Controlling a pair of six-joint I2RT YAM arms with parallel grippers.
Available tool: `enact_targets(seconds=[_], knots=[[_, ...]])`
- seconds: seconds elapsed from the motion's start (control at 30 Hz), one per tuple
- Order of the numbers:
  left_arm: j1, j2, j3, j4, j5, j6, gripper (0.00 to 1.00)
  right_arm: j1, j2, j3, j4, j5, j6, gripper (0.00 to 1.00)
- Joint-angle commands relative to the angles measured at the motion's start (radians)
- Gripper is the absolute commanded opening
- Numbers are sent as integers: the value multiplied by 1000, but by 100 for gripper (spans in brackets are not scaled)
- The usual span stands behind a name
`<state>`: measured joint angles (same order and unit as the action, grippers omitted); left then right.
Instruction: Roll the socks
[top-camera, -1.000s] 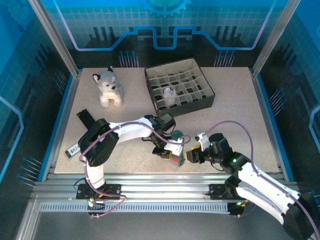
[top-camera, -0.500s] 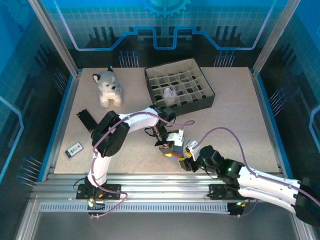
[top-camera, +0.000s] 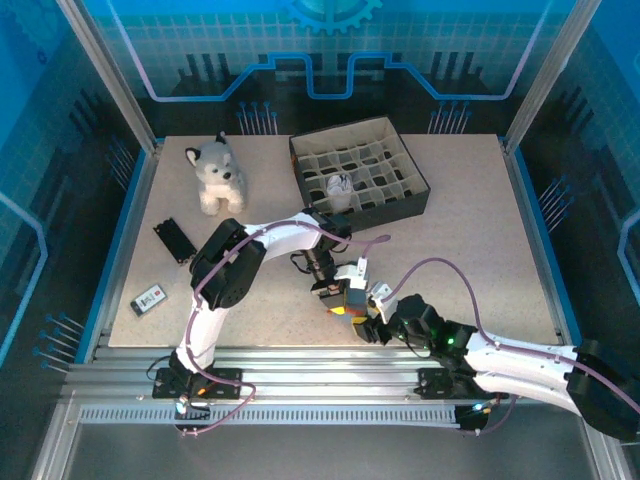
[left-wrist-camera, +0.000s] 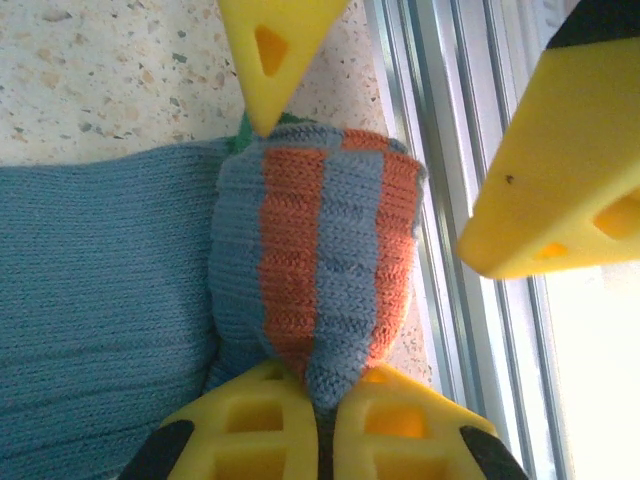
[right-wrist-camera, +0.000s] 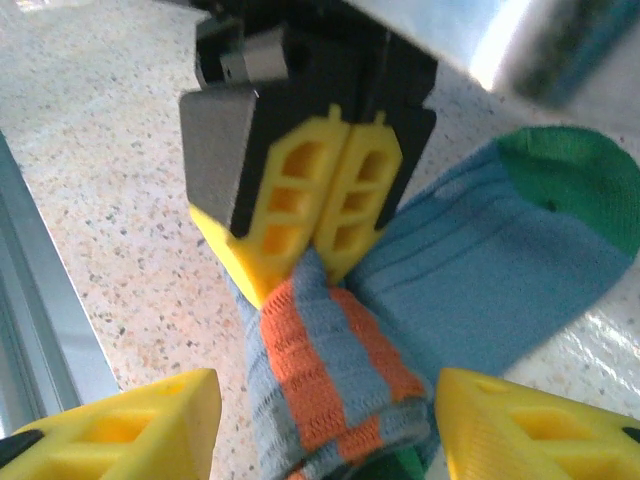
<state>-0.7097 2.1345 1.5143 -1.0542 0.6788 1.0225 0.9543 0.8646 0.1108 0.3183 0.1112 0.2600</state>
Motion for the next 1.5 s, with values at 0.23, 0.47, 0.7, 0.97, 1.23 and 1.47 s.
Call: enact_targets(seconds=[0.23, 0.47, 0.7, 0.97, 1.23, 1.47], knots=[[5, 31, 9, -31, 36, -11, 0, -86, 173, 18, 155, -180, -37, 53], [5, -33, -58, 93, -5, -69, 0, -91, 334, 87, 155, -256, -8, 6], [3, -165, -231, 333, -73, -169, 7, -142, 332, 121, 78, -320, 51, 0], [1, -415, -512, 742, -208, -271, 28, -256, 330, 195, -174, -426, 132, 0], [-52, -642, -718, 942, -354, -194, 34, -308, 497, 325, -342, -469, 184, 0], [-221, -692, -908, 1213, -676, -44, 41, -315, 635, 410, -416, -496, 209, 0]])
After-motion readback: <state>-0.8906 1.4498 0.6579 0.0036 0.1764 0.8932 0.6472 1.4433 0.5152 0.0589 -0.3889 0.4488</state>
